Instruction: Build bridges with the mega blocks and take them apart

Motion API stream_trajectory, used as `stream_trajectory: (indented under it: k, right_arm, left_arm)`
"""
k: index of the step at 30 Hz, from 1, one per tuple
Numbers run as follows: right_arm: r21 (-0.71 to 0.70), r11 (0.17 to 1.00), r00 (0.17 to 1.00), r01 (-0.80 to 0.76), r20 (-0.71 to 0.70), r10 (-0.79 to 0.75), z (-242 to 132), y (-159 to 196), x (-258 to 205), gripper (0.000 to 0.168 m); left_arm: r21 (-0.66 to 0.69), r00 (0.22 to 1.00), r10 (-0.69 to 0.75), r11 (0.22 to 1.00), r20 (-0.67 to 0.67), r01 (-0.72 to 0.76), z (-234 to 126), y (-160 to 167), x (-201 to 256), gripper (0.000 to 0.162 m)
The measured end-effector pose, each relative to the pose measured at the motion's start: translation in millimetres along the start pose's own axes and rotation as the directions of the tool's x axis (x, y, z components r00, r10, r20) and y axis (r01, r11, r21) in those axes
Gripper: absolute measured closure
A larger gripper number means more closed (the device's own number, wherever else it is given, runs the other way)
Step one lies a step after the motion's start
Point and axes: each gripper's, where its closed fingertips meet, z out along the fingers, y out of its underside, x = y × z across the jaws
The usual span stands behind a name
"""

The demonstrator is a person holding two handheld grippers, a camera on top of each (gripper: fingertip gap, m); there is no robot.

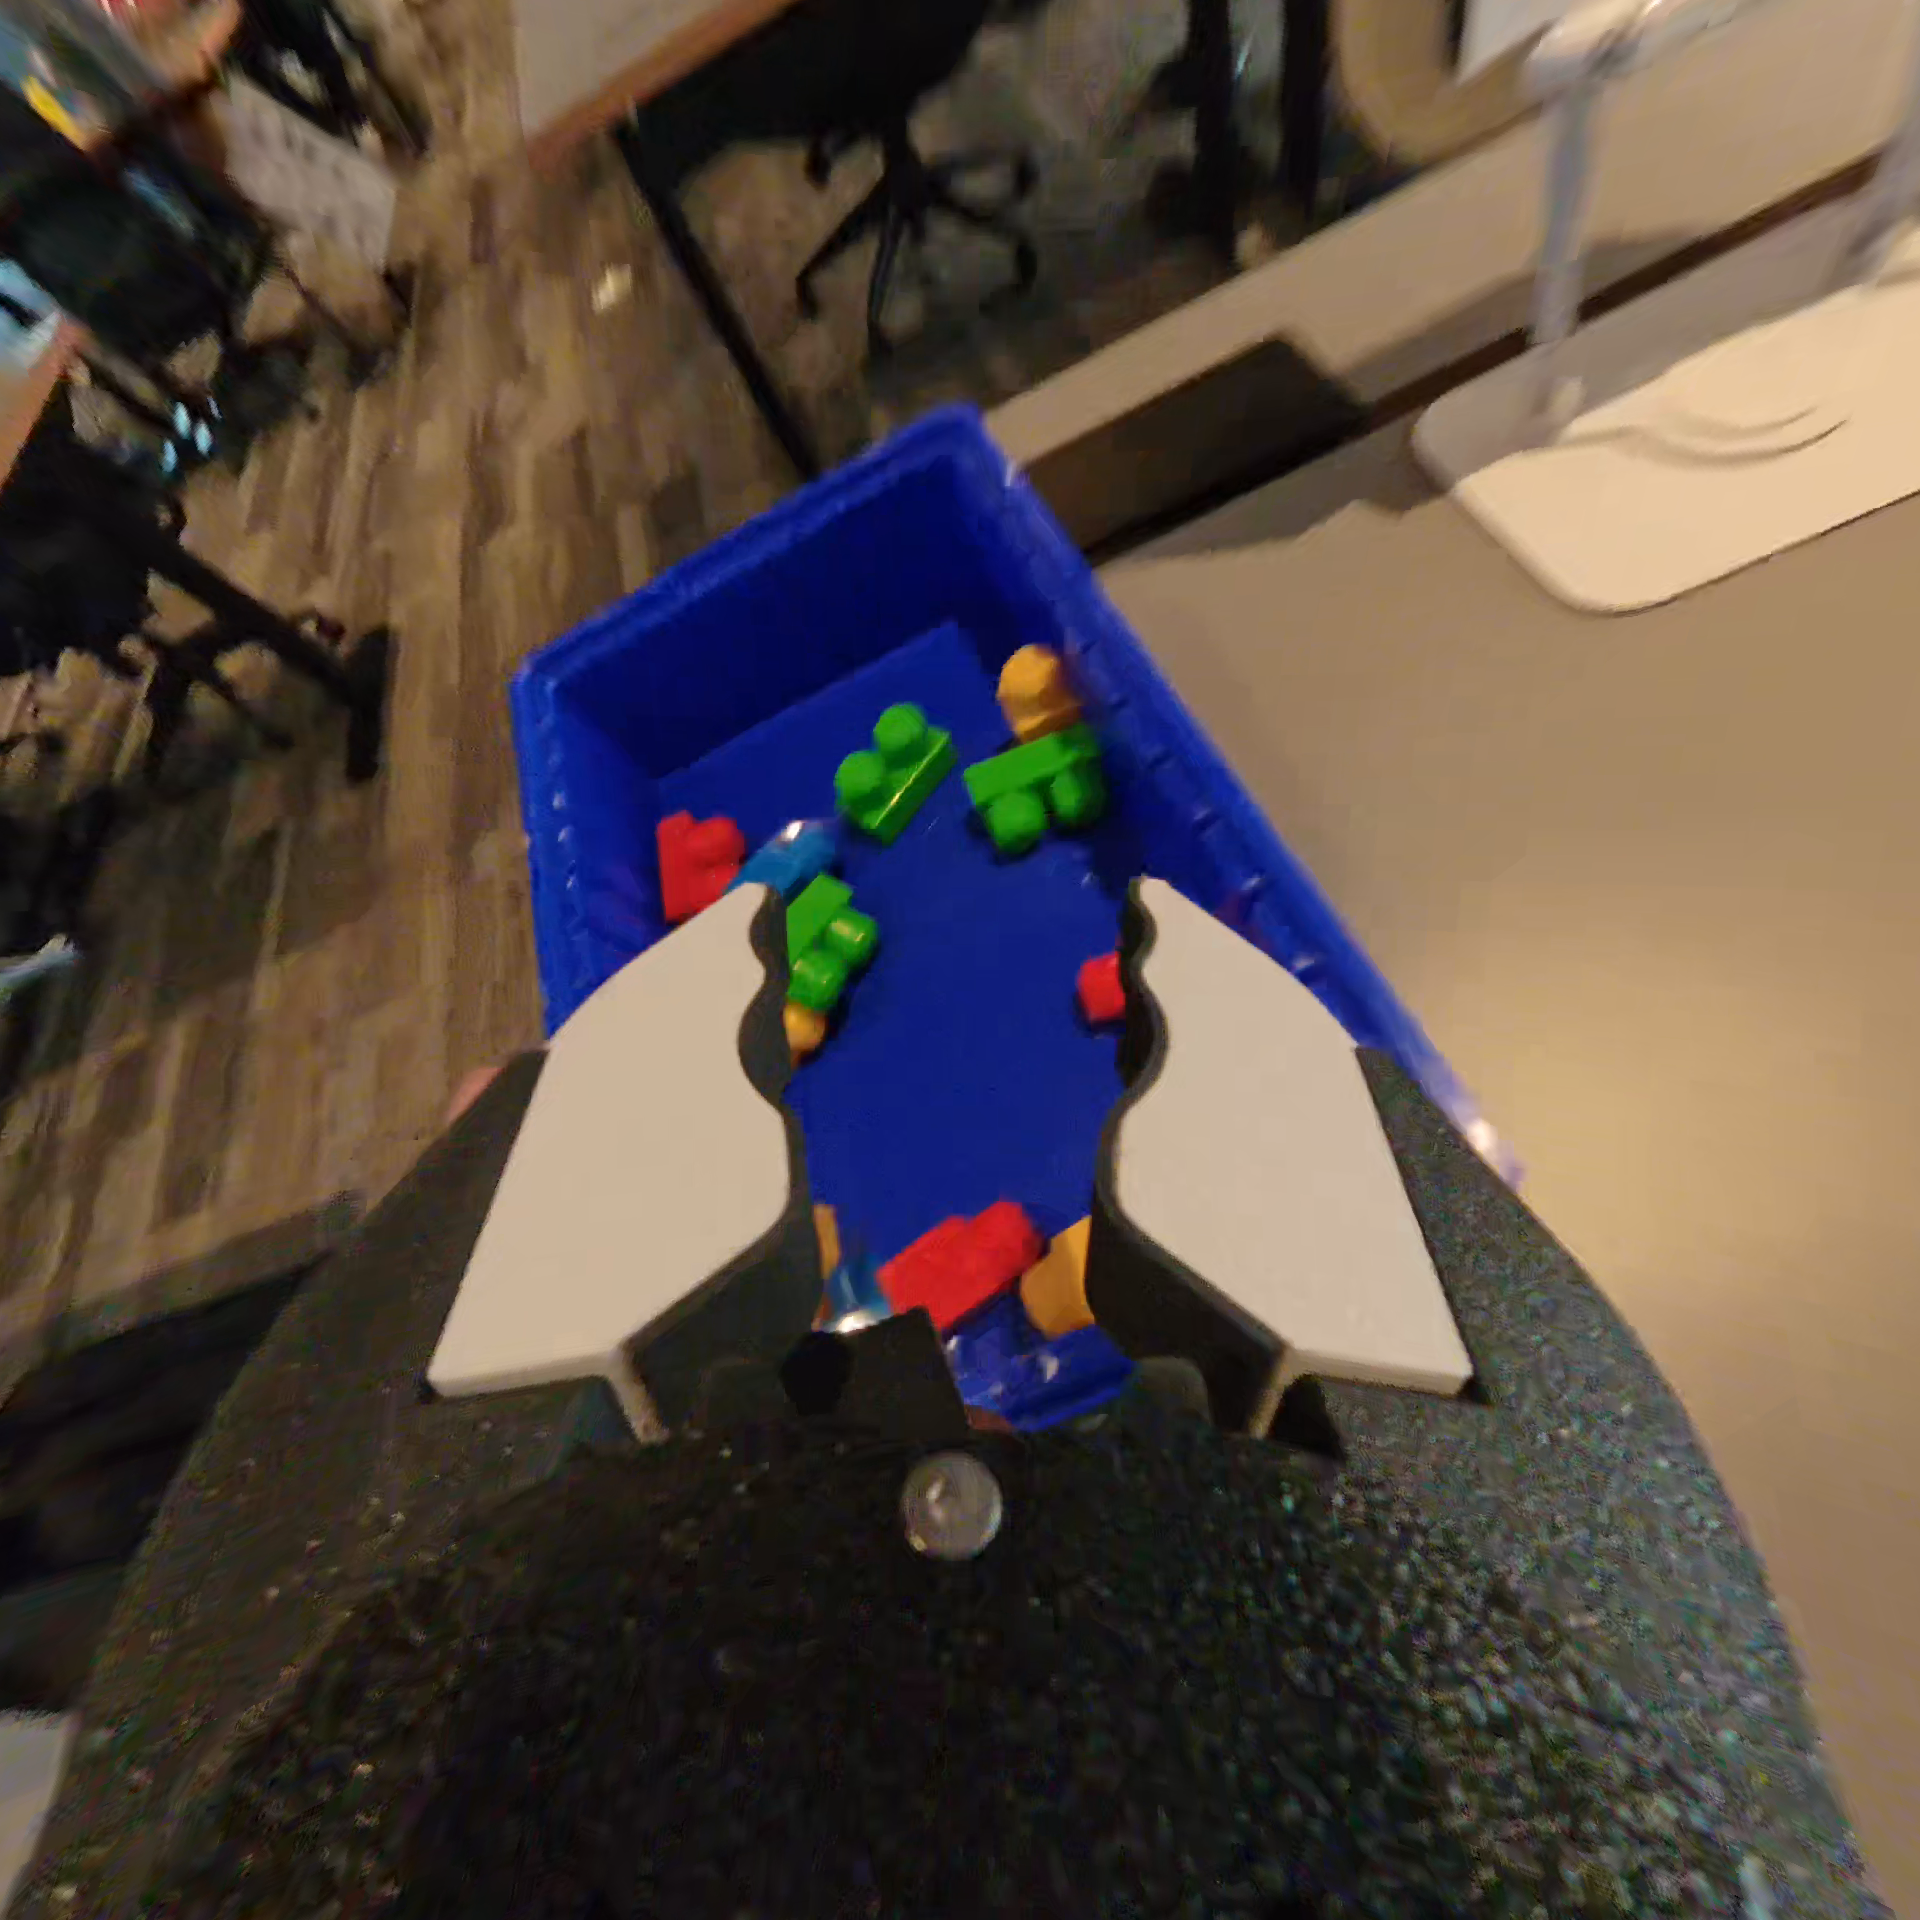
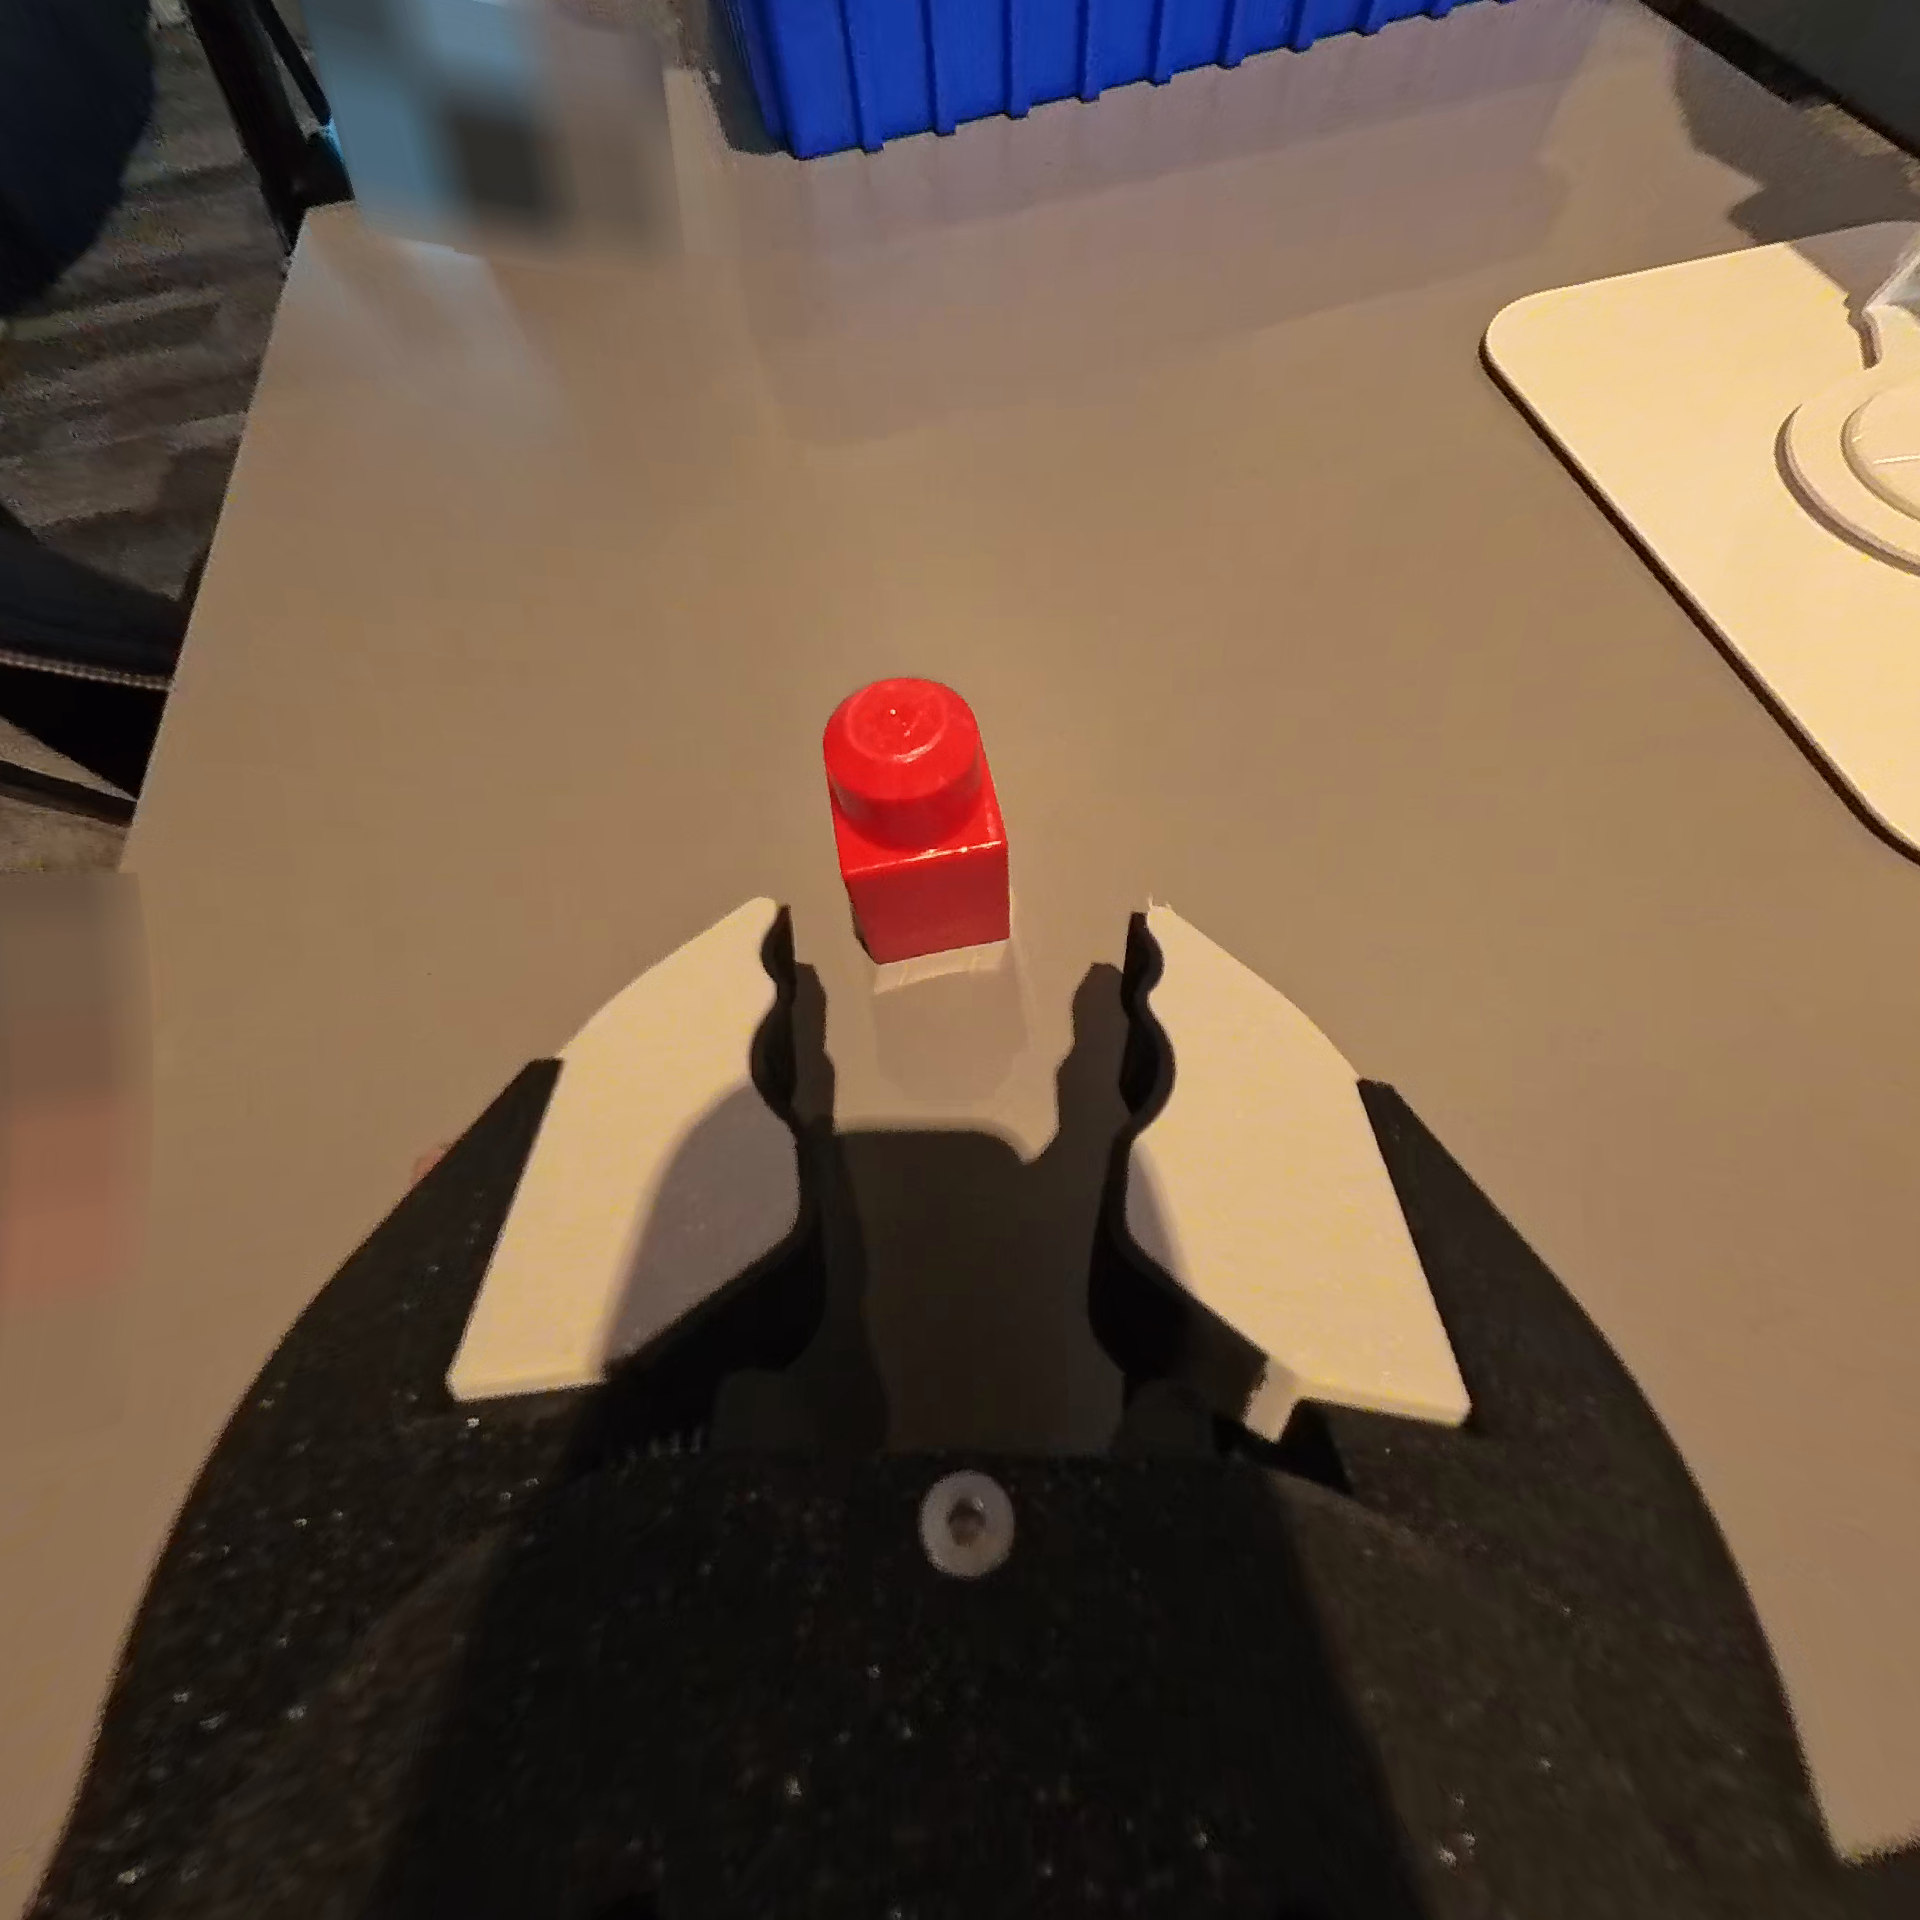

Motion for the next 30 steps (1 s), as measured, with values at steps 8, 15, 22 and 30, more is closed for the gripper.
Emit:
stream_trajectory:
  k: [8, 15, 22, 30]
  right_arm:
    - [-0.008, 1.000, 1.000, 0.001, 0.016, -0.001, 0.8, 1.0, -1.7, 0.109]
    - [0.005, 1.000, 1.000, 0.001, 0.026, -0.001, -0.8, 0.0, -3.0, 0.111]
    - [0.001, 1.000, 0.998, -0.011, 0.057, 0.010, -0.2, 0.3, -4.8, 0.116]
    - [0.019, 0.999, 0.995, -0.050, 0.088, 0.048, -1.9, -2.0, -3.8, 0.120]
  left_arm:
    - [-0.457, 0.988, 0.147, 0.876, -0.056, -0.156, 73.3, 78.5, -42.9, 0.102]
    - [-0.589, 0.720, 0.587, 0.451, -0.371, -0.671, 123.8, 141.1, -97.5, 0.095]
    - [-0.542, 0.537, 0.687, 0.242, -0.490, -0.804, 155.3, 162.2, -118.5, 0.090]
    - [-0.494, 0.426, 0.647, 0.087, -0.632, -0.865, 173.2, 186.3, -106.9, 0.118]
